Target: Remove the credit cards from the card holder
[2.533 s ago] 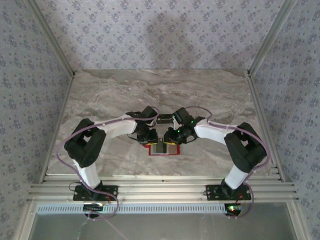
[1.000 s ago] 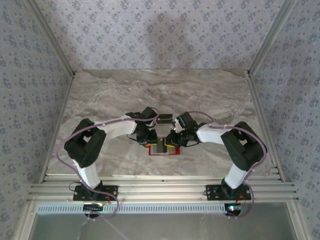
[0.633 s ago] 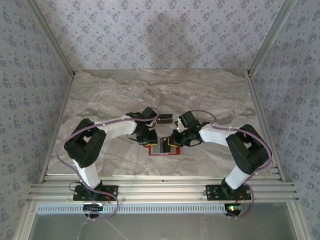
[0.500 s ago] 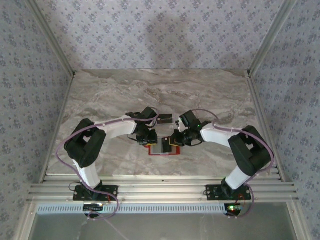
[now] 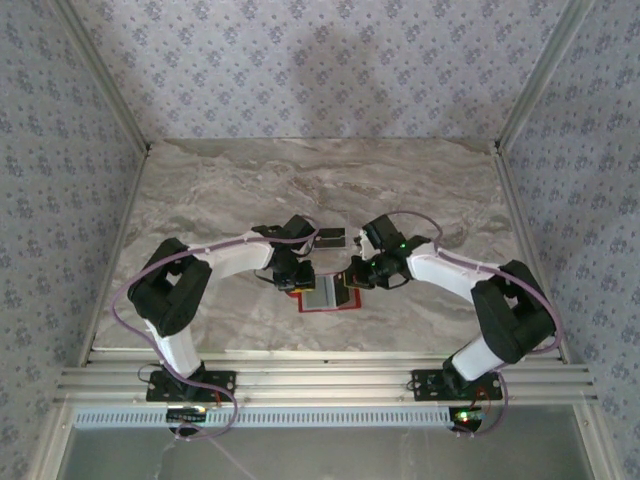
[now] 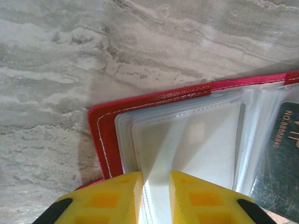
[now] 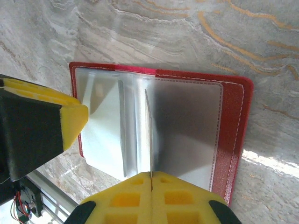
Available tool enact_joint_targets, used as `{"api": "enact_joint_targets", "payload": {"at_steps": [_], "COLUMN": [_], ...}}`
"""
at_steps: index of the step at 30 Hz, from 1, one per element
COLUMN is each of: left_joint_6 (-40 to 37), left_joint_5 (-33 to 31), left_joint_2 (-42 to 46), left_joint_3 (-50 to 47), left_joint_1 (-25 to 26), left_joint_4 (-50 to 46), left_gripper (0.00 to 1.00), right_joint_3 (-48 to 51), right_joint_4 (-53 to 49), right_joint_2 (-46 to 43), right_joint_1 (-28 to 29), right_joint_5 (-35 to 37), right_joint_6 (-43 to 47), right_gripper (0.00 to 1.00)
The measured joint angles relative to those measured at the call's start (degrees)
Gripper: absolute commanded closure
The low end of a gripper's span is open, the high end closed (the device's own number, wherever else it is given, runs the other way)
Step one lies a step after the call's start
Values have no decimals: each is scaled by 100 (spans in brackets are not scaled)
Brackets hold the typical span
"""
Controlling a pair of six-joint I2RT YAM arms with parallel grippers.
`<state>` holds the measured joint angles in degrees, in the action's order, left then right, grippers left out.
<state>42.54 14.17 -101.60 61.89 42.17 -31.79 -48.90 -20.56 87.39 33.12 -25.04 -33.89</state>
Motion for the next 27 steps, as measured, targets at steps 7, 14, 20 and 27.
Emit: {"api": "enact_joint_targets", "payload": {"at_steps": [7, 14, 20, 27], "left_joint_6": [0, 0, 20, 20], "left_joint_5": [-26, -155, -153, -153], "left_joint_2": [70, 304, 664, 946], "left_joint_3": [22, 31, -155, -529], "left_joint_1": [7, 4, -199, -444], "left_joint_4": [-260, -337, -247, -254], "left_gripper": [75, 74, 74, 74], "right_joint_3": [-365, -1023, -1471, -2986], "right_joint_4": [-439, -1080, -1727, -2806], "right_joint_2": [-186, -227, -107, 804], "right_joint_1": [-63, -66, -66, -243], "right_joint_5": [20, 17, 195, 640], "right_joint_6": [511, 2142, 4465, 6642], "right_gripper": [92, 90, 91, 92]}}
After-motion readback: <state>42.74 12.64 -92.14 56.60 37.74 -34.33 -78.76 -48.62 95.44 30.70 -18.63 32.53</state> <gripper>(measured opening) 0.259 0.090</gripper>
